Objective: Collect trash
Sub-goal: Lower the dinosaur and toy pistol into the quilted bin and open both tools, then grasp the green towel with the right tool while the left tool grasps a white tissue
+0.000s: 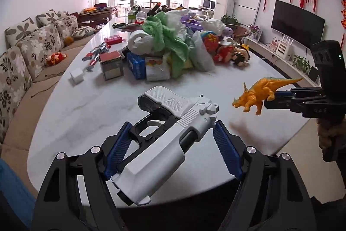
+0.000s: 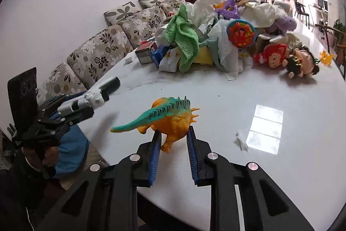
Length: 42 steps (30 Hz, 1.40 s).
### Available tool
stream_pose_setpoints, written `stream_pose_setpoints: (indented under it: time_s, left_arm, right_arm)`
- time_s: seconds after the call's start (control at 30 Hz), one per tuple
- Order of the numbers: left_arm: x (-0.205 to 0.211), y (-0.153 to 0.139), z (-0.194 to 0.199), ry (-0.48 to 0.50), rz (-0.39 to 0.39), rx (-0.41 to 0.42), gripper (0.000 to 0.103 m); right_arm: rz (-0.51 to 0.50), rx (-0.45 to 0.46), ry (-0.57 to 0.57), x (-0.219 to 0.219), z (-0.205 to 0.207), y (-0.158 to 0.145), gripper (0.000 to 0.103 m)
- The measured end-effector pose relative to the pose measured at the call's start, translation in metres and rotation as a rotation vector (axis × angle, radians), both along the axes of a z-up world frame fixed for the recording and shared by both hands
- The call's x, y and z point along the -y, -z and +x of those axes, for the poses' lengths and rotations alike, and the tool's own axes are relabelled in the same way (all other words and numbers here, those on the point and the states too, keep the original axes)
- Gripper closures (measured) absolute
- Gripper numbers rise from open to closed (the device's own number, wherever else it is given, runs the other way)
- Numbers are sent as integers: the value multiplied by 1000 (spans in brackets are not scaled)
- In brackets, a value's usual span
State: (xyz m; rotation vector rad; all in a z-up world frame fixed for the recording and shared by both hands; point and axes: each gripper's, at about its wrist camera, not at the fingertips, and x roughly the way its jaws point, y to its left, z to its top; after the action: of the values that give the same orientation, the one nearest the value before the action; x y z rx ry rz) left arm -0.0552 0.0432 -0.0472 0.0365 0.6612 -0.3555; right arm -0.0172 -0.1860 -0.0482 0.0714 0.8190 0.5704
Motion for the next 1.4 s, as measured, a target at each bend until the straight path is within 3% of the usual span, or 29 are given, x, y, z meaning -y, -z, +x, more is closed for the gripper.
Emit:
stream_pose_setpoints:
  time_s: [0.23,0.4,0.53,0.6,0.63,0.7,0.73,0.8,0.87,0.97,1.0,1.07,1.17,1.27,1.4]
  left_arm:
    - [9,-15,-69,73,-23,0,29]
    - [26,12,-122,148,44,-103,28]
    - [43,62,-127,182,50,-249,28]
    - [54,109,-113,209,97,-365,27]
    - [57,126,-107,214,123,-401,25]
    - [66,189,-83,210,224,-517,20]
    - [67,210,-75,205,251,-568,20]
    - [62,244,-64,173,299,-659,33]
    - [52,228,-71,189,251,-641,34]
    - [35,162,-90,218,151,-510,33]
    - [31,142,-95,225,120,-463,29]
    - [21,85,-99,234,36,-307,14]
    - [12,20,-86,198,-35,-81,13]
    - [3,-14,-54,112,-88,51,13]
    - [-3,-20,-18,2,-182,38,13]
  right_arm:
    - [3,-19,-81,19,-85,-32,79]
    - [-56,-107,-130,19,-136,-11,79]
    - [-68,-250,-151,10,-133,54,79]
    - [-88,-327,-166,-1,-120,103,76]
    - [-97,-364,-175,-6,-111,130,60]
    - [-157,-418,-168,-16,-95,183,24]
    - [-207,-458,-166,-20,-89,207,37]
    - [-262,-512,-164,-19,-87,228,48]
    - [-205,-488,-172,-8,-94,205,48]
    - [-123,-333,-172,11,-99,123,36]
    - [-84,-252,-167,16,-93,86,31]
    - [-44,-145,-141,19,-72,37,31]
    - [-21,37,-74,5,4,-26,31]
    - [-46,127,-28,-30,92,-51,31]
    - [-96,115,-3,-91,176,-49,32]
